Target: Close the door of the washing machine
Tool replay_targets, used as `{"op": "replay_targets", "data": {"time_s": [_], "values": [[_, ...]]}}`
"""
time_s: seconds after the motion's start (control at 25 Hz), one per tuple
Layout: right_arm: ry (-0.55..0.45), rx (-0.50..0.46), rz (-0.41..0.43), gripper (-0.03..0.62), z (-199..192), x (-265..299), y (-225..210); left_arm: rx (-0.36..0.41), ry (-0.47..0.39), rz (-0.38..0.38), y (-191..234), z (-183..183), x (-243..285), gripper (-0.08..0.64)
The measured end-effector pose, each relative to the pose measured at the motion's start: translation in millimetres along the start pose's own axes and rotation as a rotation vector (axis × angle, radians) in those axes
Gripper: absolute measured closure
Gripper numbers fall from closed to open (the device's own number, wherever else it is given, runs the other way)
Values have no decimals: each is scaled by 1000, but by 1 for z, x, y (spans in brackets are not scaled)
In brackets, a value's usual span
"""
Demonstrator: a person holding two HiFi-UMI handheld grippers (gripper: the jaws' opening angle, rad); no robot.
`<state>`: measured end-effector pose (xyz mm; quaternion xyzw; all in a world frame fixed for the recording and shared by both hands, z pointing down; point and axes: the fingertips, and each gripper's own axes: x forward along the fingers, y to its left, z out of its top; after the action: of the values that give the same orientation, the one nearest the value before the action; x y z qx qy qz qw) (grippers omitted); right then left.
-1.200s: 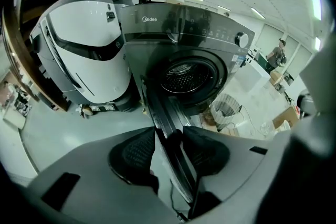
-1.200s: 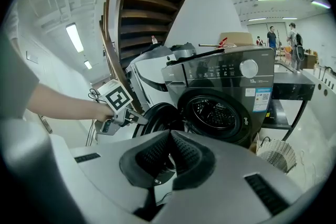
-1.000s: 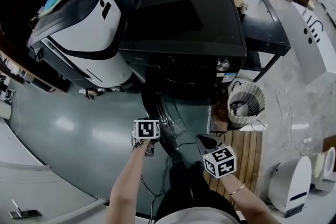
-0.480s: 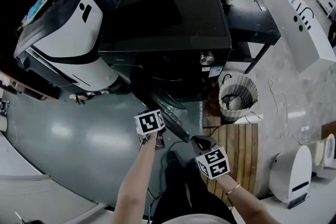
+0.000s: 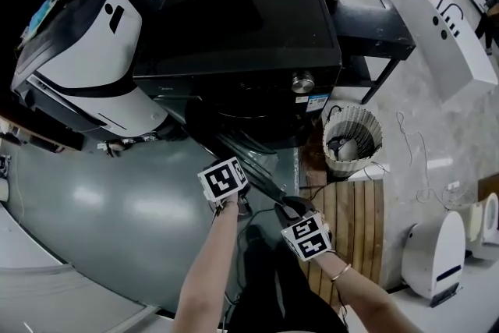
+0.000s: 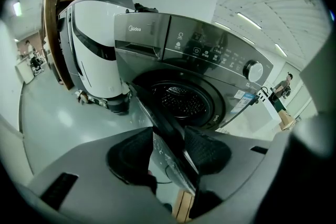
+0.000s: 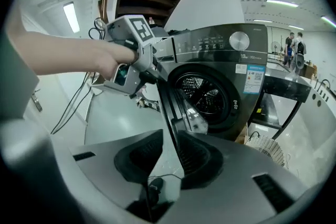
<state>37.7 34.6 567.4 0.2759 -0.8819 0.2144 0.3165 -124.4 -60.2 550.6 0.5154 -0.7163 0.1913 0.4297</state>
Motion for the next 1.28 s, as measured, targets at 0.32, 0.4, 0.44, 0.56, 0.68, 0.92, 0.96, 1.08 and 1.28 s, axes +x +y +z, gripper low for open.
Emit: {"op": "replay_targets", "data": {"time_s": [0.32,0.4,0.44,0.56,0.68,0.92,0.96,1.08,1.28], "values": [[132,-163,-21,446,-19,63,-1,-39,-27,-15,2,1,6,354],[165,-212,-29,458,-23,75,0,-48,-27,-21,3,1,7,354],[179,-235,-34,472,-24,80,0,-51,-28,-24,3,1,8,354],[203,-275,-65,503,-24,88,-2,-59,-28,-34,5,1,8,354],[207,-252,-60,518,-23,91,-3,-69,-22,-46,6,1,8,353],[194,-215,-16,517,-23,93,-3,-122,-12,-114,9,3,3,371],[193,-210,-14,517,-23,94,-3,-134,-16,-130,9,2,0,380],[187,-178,-20,515,-24,94,-5,-131,-58,-169,11,2,-15,385],[206,-103,-25,506,-24,93,-14,8,-119,-287,10,-2,-43,352]]}}
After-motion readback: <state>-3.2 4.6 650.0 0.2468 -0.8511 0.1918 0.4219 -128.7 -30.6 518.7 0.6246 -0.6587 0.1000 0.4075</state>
